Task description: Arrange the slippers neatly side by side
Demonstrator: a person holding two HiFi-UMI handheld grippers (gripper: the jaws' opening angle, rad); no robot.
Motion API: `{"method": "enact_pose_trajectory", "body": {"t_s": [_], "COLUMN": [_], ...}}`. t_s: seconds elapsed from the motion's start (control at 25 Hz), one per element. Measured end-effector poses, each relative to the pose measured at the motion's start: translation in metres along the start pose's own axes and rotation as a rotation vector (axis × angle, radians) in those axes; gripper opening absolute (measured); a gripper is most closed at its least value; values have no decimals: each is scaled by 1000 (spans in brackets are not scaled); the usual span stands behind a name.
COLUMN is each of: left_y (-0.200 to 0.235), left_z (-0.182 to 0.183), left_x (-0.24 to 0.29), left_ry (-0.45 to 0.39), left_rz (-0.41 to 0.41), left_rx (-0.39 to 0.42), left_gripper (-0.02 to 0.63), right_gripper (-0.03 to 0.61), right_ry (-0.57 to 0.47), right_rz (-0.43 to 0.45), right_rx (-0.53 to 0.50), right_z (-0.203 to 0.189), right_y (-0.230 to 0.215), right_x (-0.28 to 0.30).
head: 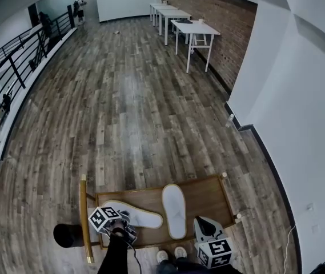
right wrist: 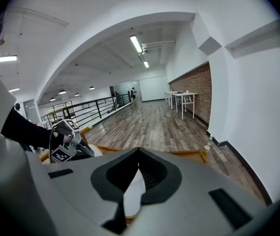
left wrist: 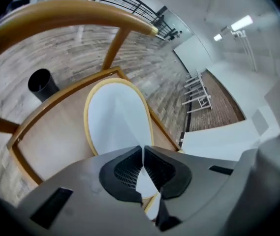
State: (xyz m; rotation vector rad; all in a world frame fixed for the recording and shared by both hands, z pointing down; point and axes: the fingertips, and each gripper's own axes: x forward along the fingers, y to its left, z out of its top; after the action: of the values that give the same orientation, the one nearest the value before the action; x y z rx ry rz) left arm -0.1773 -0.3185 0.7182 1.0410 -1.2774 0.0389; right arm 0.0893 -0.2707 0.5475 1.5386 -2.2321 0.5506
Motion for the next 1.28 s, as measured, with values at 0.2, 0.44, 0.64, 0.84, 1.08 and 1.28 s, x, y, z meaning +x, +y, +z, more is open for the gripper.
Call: {"method": "enact_pose_trajectory", "body": {"t_s": [0.2, 0.44, 0.64, 0.84, 1.08, 1.28], "left_y": [-27, -59, -69, -72, -71, -64], "left_z": [-3, -31, -52, -54, -44, -60], "left_x": [6, 31, 47, 57, 56, 59], "left_ry": [118, 251, 323, 369, 438, 474], "left_rz": [21, 51, 117, 157, 184, 122], "left_rx": [307, 570, 781, 938, 1114, 926], "left_gripper": [11, 11, 11, 11, 11, 11], "right_gripper": [-2, -2, -2, -2, -2, -2], "right_ry": [0, 1, 5, 13, 21, 22], "right_rz": [2, -13, -31, -42, -49, -41], "right_rx": [0, 6, 16, 28, 33, 32], "right_z": [0, -1, -3, -5, -7, -5], "right_y": [1, -5, -13, -18, -21, -20], "right_x": [-2, -4, -8, -7, -4, 2]}}
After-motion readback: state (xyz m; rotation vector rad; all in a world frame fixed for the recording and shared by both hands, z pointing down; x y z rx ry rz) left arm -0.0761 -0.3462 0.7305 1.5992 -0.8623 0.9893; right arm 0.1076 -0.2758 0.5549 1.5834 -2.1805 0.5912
